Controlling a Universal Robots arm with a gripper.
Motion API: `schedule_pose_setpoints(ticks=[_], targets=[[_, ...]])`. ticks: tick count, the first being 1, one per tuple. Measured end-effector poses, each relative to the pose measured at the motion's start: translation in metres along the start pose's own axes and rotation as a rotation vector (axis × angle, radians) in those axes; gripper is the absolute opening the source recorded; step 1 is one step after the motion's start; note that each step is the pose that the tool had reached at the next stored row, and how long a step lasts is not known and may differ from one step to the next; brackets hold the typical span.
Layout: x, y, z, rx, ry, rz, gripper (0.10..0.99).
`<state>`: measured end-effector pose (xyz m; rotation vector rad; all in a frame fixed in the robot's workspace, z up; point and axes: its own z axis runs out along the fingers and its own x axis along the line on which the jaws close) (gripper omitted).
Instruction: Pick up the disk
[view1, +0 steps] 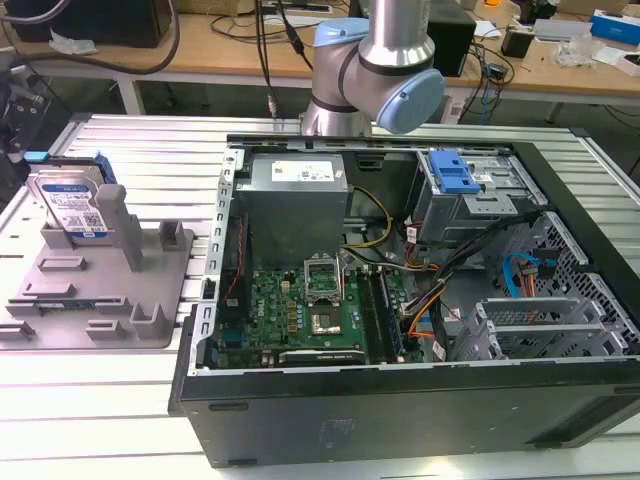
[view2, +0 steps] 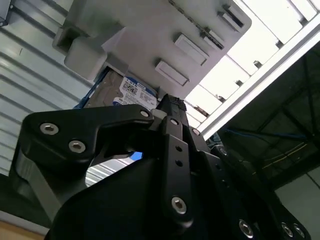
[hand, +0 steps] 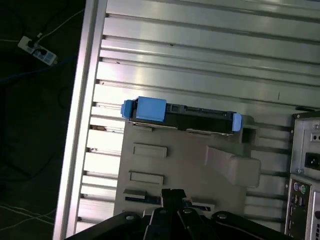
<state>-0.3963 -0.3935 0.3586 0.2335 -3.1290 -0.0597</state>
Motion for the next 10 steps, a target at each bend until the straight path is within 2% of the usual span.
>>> schedule_pose_setpoints(ticks=[6, 8, 10], targets=[[-0.0001, 0.0, 0.0001, 0.0, 0.0051, -0.133, 0.106], [-0.0001, 0.0, 0.0003, 0.0, 0.0071, -0.187, 0.106], [-0.0001, 0.0, 0.0006, 0.0, 0.0102, -0.266, 0.106]])
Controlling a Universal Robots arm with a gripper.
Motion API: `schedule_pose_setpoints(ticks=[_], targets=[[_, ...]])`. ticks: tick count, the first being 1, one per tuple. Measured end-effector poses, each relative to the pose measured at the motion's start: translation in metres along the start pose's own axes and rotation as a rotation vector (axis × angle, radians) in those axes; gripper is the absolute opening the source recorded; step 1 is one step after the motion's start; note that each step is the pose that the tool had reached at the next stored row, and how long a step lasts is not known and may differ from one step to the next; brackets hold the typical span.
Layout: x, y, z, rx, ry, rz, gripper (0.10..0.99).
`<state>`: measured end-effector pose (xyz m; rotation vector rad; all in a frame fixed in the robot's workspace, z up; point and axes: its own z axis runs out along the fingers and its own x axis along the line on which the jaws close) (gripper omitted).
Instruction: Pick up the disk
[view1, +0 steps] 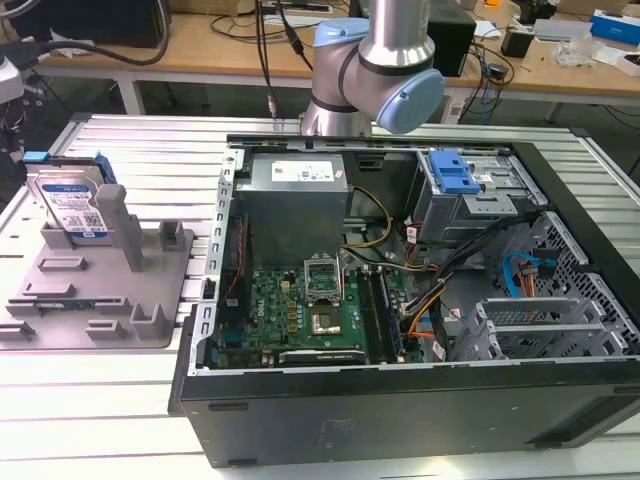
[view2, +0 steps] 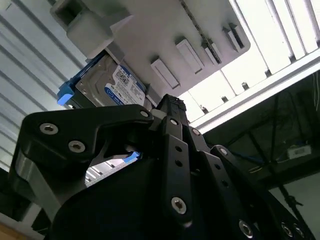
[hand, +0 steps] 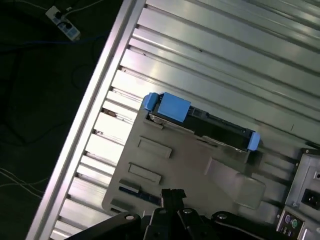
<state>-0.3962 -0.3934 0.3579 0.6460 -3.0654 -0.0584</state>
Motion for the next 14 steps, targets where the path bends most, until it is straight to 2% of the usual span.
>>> schedule_pose_setpoints(ticks=[4, 6, 7, 8, 9, 10, 12, 14], targets=[[0.0, 0.0, 0.0005, 0.0, 0.0037, -0.096, 0.106], [-0.0002, -0.0001, 0.0009, 0.0, 0.0068, -0.178, 0.114], [-0.0002, -0.0001, 0.001, 0.0, 0.0075, -0.196, 0.169], [-0.0003, -0.0002, 0.0011, 0.0, 0.0083, -0.217, 0.169], [-0.0004, -0.0002, 0.0013, 0.0, 0.0094, -0.246, 0.298], [-0.0005, -0.0003, 0.0015, 0.0, 0.0106, -0.277, 0.357], [-0.0007, -0.0004, 0.0017, 0.0, 0.0121, -0.316, 0.357], [-0.0011, -0.0006, 0.0021, 0.0, 0.0139, -0.362, 0.482]])
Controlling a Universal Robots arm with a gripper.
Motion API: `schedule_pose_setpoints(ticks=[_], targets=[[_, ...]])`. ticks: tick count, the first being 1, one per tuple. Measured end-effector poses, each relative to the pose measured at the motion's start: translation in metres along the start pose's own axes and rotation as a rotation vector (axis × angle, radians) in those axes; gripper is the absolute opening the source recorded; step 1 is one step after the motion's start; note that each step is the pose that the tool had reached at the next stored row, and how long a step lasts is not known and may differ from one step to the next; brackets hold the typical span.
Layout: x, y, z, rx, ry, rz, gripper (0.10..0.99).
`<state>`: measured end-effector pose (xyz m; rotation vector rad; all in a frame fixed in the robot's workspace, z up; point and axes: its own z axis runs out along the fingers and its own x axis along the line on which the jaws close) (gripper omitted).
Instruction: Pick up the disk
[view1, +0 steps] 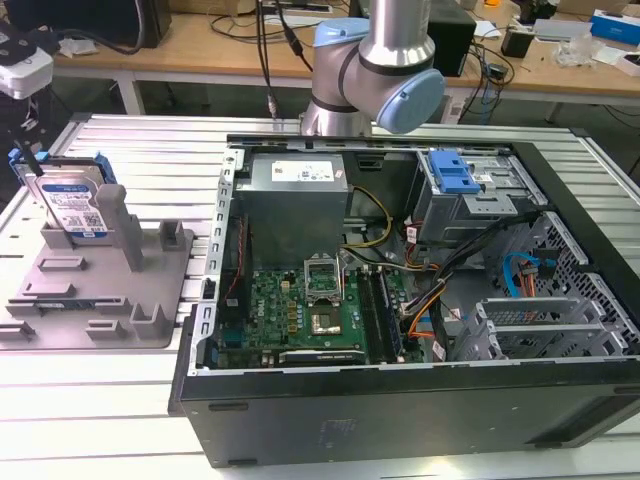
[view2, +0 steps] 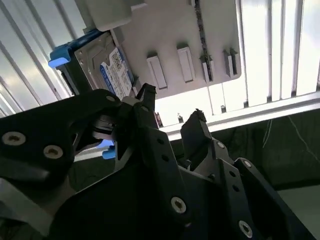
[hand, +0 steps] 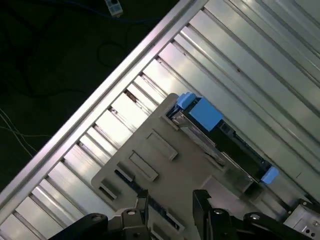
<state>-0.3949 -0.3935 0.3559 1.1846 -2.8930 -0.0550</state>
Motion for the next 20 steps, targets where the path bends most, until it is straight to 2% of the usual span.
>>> schedule_pose_setpoints(ticks=[4, 11, 15, 16, 20], targets=[[-0.0004, -0.0004, 0.0005, 0.0, 0.0052, -0.137, 0.482], [-0.0006, -0.0006, 0.0012, 0.0, 0.0109, -0.287, 0.482], [-0.001, -0.0009, 0.0014, 0.0, 0.0134, -0.35, 0.482], [-0.0012, -0.0012, 0.0017, 0.0, 0.0147, -0.389, 0.482], [-0.002, -0.002, 0.002, 0.0, 0.0172, -0.45, 0.482]])
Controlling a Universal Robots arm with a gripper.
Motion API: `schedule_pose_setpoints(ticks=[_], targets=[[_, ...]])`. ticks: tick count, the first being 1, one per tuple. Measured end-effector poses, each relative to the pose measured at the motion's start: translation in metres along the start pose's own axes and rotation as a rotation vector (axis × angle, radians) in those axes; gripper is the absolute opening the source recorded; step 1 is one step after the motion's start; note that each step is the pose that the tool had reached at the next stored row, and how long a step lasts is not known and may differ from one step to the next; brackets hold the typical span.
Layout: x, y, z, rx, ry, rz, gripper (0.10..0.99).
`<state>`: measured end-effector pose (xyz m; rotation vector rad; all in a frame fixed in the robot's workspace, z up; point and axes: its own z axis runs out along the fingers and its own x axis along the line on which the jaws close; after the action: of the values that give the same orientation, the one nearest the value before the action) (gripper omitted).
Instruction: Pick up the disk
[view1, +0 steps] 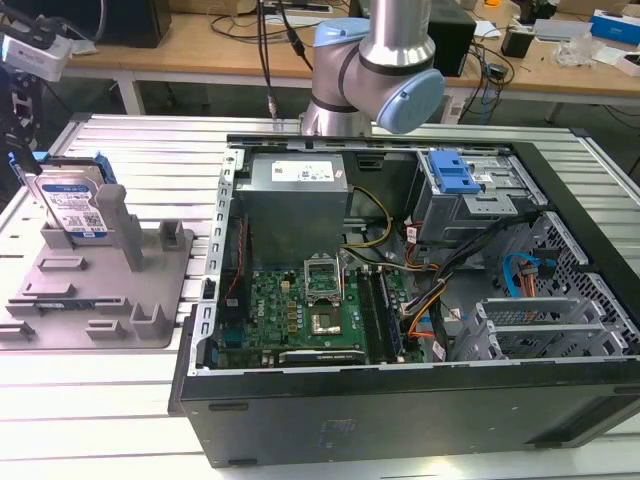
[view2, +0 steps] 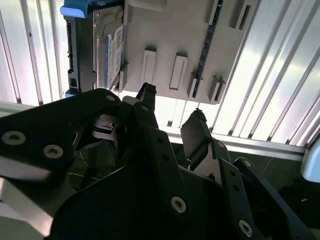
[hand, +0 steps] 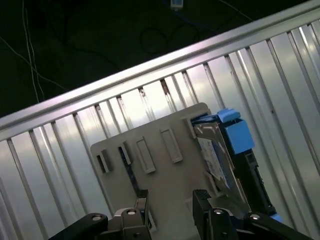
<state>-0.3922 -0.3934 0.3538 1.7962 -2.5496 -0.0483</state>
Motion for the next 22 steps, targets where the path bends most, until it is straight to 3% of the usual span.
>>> schedule_pose_setpoints(ticks=[5, 8, 11, 16, 22], targets=[[-0.0006, -0.0017, 0.001, 0.003, 0.0019, -0.073, 0.482], [-0.0009, -0.0023, 0.0028, 0.015, 0.0002, -0.131, 0.482], [-0.0012, -0.0023, 0.0038, 0.018, 0.0003, -0.167, 0.482], [-0.0019, -0.0023, 0.0039, 0.018, 0.0022, -0.177, 0.482], [-0.0177, 0.0034, 0.0041, 0.018, 0.003, -0.202, 0.482]])
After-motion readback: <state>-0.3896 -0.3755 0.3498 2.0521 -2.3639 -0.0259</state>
